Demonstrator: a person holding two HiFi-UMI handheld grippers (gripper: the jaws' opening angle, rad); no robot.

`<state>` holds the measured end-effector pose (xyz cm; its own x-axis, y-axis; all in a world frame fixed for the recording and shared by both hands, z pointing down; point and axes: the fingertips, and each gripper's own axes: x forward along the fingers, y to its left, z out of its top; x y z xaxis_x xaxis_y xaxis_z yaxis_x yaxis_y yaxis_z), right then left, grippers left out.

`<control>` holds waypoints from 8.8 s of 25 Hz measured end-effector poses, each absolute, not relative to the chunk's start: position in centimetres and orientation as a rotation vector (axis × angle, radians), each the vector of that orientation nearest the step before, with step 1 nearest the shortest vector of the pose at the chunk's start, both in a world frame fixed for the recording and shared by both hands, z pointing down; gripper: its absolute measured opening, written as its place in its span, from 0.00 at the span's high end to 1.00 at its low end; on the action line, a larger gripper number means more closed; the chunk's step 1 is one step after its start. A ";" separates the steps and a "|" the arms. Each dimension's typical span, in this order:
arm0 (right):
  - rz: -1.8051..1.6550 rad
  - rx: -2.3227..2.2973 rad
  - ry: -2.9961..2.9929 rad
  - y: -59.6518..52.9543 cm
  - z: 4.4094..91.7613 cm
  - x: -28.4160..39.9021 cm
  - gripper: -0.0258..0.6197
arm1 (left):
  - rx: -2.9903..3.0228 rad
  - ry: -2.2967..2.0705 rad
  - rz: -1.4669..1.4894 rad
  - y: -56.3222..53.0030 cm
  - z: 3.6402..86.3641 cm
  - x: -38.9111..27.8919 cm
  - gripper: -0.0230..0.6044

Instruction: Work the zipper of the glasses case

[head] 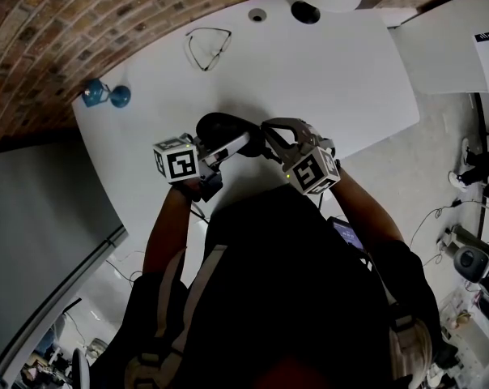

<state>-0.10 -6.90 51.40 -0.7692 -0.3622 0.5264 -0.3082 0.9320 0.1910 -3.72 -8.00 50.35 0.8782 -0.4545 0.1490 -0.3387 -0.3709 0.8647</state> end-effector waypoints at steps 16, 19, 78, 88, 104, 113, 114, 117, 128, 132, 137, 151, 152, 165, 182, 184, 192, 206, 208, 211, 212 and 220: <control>-0.144 0.457 -2.493 -6.7 51.6 -0.4 0.93 | 2.086 -0.479 0.132 -5.9 52.2 -0.9 0.57; -0.153 0.450 -2.495 -6.5 51.6 -0.3 0.93 | 2.105 -0.454 0.198 -5.2 52.8 -0.3 0.57; -0.235 0.386 -2.493 -6.1 49.7 -2.8 0.92 | 2.169 0.016 0.948 0.0 57.7 0.0 0.56; -0.254 0.337 -2.492 -5.2 50.4 -2.6 0.92 | 2.101 0.204 0.998 2.3 57.9 0.3 0.56; -0.211 0.250 -2.517 -2.9 51.9 -2.0 0.95 | 2.161 0.325 1.102 3.9 59.3 -0.1 0.52; 0.045 0.386 -2.491 -4.4 52.8 0.5 0.96 | 2.357 -0.135 0.950 -1.7 59.1 -2.0 0.33; 0.083 0.410 -2.493 -4.8 52.8 0.7 0.96 | 2.373 -0.195 0.936 -2.3 58.9 -2.3 0.33; 0.204 0.484 -2.488 -6.1 52.6 1.3 0.96 | 2.404 -0.371 0.883 -3.5 58.2 -3.2 0.33; 0.618 0.614 -2.364 -7.5 54.1 2.7 0.96 | 2.578 -0.603 0.761 -3.8 55.1 -0.1 0.41; 0.739 0.607 -2.345 -7.0 54.0 2.5 0.96 | 2.580 -0.712 0.774 -4.3 55.6 0.1 0.40; 0.801 0.539 -2.365 -5.5 53.3 1.2 0.96 | 2.617 -0.802 0.822 -4.7 56.3 0.1 0.36; 0.827 0.424 -2.377 -3.1 52.5 -0.9 0.96 | 2.741 -0.730 1.036 -5.1 57.2 -0.6 0.50; 0.832 0.421 -2.374 -3.1 52.5 -0.9 0.96 | 2.753 -0.712 1.040 -4.9 57.2 -0.6 0.50; 1.040 0.378 -2.427 -2.6 51.8 -0.7 0.95 | 2.773 -0.605 1.044 -4.0 57.3 -0.8 0.51; 1.243 0.308 -2.367 -2.4 53.3 0.0 0.96 | 2.829 -0.521 0.968 -2.7 57.4 -0.9 0.53; 1.288 0.283 -2.374 -2.3 53.1 -0.1 0.96 | 2.833 -0.507 0.939 -2.6 57.0 -1.0 0.53; 1.303 0.158 -2.400 -1.9 51.7 -0.5 0.96 | 2.892 -0.484 0.929 -2.2 55.0 -1.6 0.54; 1.502 0.077 -2.500 -2.2 49.1 0.1 0.87 | 2.896 -0.477 0.817 -2.6 51.9 -2.6 0.54; 1.595 0.097 -2.520 -2.8 48.6 -0.4 0.82 | 2.902 -0.481 0.807 -2.6 51.4 -2.1 0.53; 1.703 0.148 -2.523 -3.8 47.9 -0.6 0.81 | 2.916 -0.469 0.814 -2.5 51.3 -1.7 0.53; 1.717 0.155 -2.517 -3.9 47.9 -0.6 0.81 | 2.920 -0.467 0.824 -2.5 51.4 -1.7 0.53; 1.875 0.098 -2.482 -3.5 47.8 -1.2 0.81 | 2.911 -0.485 0.855 -2.4 51.7 -1.9 0.53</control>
<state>-1.22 -3.49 47.82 -0.9976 -0.0326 0.0616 -0.0681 0.2721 -0.9599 -1.93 -2.39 51.71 0.7956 -0.2795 0.5376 -0.3178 -0.9479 -0.0225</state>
